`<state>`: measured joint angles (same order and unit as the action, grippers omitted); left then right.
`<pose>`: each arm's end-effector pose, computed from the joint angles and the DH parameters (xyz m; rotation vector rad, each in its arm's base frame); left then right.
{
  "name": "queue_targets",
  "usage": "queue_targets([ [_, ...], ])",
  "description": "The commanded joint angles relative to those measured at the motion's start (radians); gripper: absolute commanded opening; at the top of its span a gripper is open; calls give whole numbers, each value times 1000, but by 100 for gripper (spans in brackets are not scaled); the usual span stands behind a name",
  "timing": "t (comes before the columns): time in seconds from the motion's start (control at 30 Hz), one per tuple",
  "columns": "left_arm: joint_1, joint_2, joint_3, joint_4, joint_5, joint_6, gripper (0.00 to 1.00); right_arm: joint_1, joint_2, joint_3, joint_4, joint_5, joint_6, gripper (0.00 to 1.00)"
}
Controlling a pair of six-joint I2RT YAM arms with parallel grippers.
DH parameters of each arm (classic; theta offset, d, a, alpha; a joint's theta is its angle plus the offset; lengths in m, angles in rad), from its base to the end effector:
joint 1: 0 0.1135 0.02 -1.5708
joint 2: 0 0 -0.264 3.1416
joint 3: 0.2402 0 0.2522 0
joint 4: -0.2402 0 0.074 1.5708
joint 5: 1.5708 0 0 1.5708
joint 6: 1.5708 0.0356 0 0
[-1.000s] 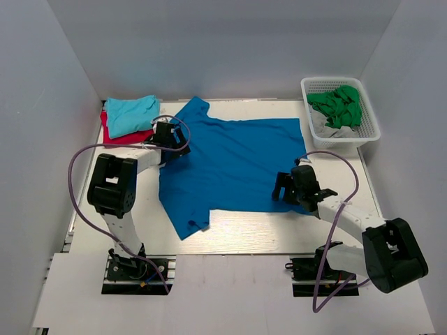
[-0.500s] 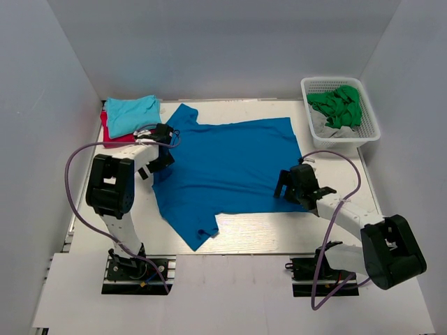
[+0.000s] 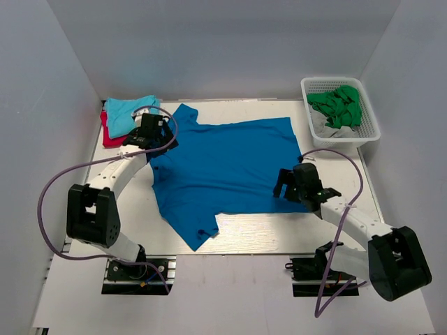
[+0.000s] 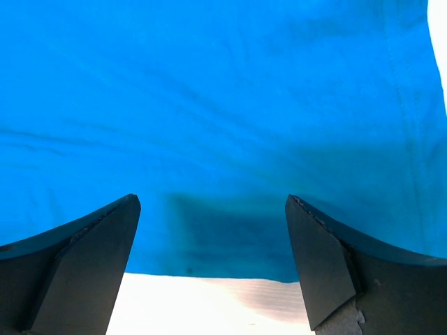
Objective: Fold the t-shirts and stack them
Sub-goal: Flatten out the tshirt
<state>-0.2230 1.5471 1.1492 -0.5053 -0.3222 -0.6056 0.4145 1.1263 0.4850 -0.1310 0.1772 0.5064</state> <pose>0.3239 -0.0619 0.2532 -0.5909 2.3378 0.0221 0.2009 0.0816 0.1773 0.1951 2.3336 0.2525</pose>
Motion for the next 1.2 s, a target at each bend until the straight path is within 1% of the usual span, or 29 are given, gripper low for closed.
queue_targets([
  [0.0,-4,16,10,155,155,82,100,4,36,67,30,5,-12,90],
  [0.03,-4,59,20,177,208,92,100,3,64,90,51,2,-12,90],
  [0.1,-4,117,56,217,259,125,100,-2,116,131,100,-5,-11,90],
  [0.13,-13,192,81,217,273,125,100,-3,160,148,102,1,-5,90],
  [0.17,-13,233,137,206,285,135,100,-5,182,200,100,10,-8,90],
  [0.2,-13,276,170,179,285,147,100,-3,252,217,99,22,-6,90],
  [0.23,-13,354,229,162,285,147,100,-5,272,252,87,25,-5,90],
  [0.27,-13,355,259,150,285,147,100,-6,292,253,87,33,-5,90],
  [0.3,-13,425,283,139,285,159,100,-3,331,288,85,45,0,90],
  [0.37,-13,484,343,129,285,170,100,-9,380,322,80,77,12,90],
  [0.4,-13,511,359,129,285,200,100,-11,417,328,86,87,12,90],
  [0.43,-13,557,372,129,285,201,100,-16,449,336,82,88,11,90],
  [0.53,-13,626,431,129,304,214,100,-28,539,406,48,85,14,90],
  [0.57,-13,671,475,129,304,227,100,-32,573,417,44,70,17,90],
  [0.63,-13,711,535,119,313,254,100,-42,599,444,53,62,26,90],
  [0.7,-13,760,561,145,325,277,100,-60,639,449,77,33,33,90],
  [0.8,-13,823,656,130,334,325,100,-78,694,489,67,-1,20,90],
  [0.83,-13,837,726,108,324,336,100,-82,708,513,65,-22,14,90],
  [0.87,-13,837,762,56,313,336,100,-82,711,524,65,-42,-3,90],
  [0.93,-13,846,803,30,299,346,100,-76,681,524,91,-74,-25,90],
  [0.97,-13,796,804,30,299,371,100,-75,658,508,111,-77,-37,90],
  [1.0,-13,763,769,53,290,371,100,-74,594,500,120,-99,-43,90],
  [1.03,-13,728,752,62,290,380,100,-75,569,494,152,-102,-61,90],
  [1.07,-13,649,738,62,290,380,100,-72,544,481,154,-105,-63,90],
  [1.1,-13,607,712,53,302,380,100,-75,477,481,149,-90,-68,90],
  [1.17,-13,515,673,22,311,371,100,-75,408,472,98,-65,-78,90],
])
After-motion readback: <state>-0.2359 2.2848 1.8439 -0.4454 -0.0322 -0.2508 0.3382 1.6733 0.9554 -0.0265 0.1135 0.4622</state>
